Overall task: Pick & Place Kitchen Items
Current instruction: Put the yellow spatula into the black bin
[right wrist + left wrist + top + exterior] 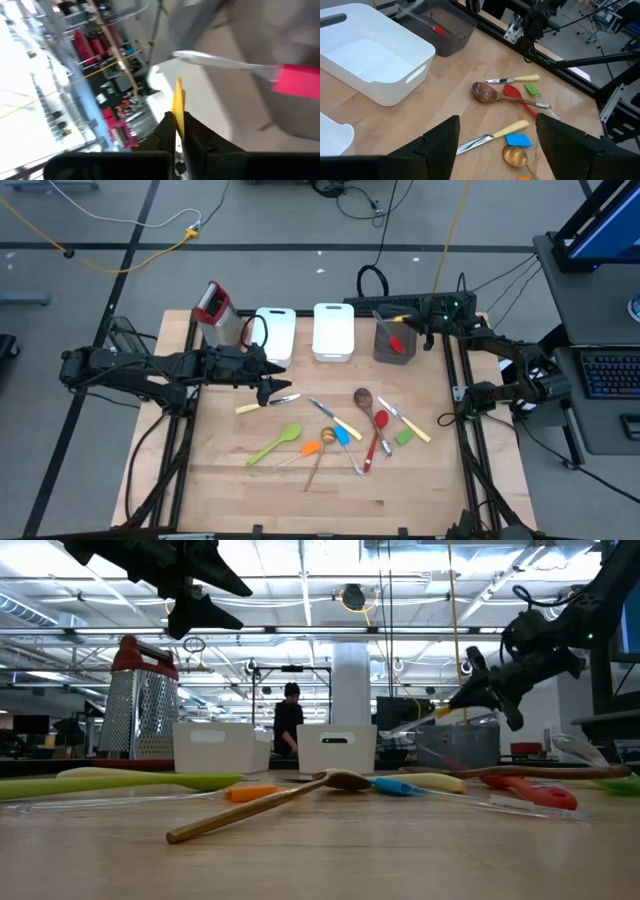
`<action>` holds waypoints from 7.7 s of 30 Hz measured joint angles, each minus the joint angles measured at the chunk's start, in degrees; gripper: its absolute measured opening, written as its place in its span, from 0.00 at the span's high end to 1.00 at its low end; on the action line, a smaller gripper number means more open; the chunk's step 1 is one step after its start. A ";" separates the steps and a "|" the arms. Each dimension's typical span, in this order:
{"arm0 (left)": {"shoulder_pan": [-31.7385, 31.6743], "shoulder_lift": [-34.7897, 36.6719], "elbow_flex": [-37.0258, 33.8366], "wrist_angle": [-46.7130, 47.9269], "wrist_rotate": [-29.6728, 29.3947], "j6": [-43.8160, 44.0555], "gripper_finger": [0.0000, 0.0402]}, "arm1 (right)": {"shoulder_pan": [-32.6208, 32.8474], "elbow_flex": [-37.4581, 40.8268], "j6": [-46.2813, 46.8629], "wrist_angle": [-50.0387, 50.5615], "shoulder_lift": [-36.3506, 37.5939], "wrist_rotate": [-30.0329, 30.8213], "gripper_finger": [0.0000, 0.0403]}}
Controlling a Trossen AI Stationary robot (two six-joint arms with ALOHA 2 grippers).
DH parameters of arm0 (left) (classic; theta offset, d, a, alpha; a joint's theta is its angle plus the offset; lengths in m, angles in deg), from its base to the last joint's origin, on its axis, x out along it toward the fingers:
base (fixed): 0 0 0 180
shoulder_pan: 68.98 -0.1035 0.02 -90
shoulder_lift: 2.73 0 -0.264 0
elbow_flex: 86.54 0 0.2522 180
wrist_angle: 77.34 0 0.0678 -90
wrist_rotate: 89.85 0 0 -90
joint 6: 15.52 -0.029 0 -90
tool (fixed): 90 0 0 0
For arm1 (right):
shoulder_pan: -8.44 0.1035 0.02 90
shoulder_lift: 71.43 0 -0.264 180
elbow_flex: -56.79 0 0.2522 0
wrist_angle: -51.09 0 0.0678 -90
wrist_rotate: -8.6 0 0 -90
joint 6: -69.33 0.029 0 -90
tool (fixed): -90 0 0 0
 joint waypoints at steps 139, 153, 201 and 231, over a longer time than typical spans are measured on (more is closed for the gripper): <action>-10.89 -47.52 56.59 2.52 22.69 15.98 1.00 | 46.25 0.07 -40.08 -33.82 9.04 26.53 0.62; -14.49 -46.50 56.61 3.38 22.88 14.80 1.00 | 45.28 0.03 -39.22 -34.01 9.46 23.31 0.62; -12.25 -49.29 56.52 -1.20 26.21 18.84 1.00 | 45.42 -0.04 -39.94 -33.11 9.44 25.72 0.94; -19.21 -45.75 56.61 14.54 32.61 -9.45 0.66 | 22.53 0.08 -11.97 -10.73 9.35 5.49 0.99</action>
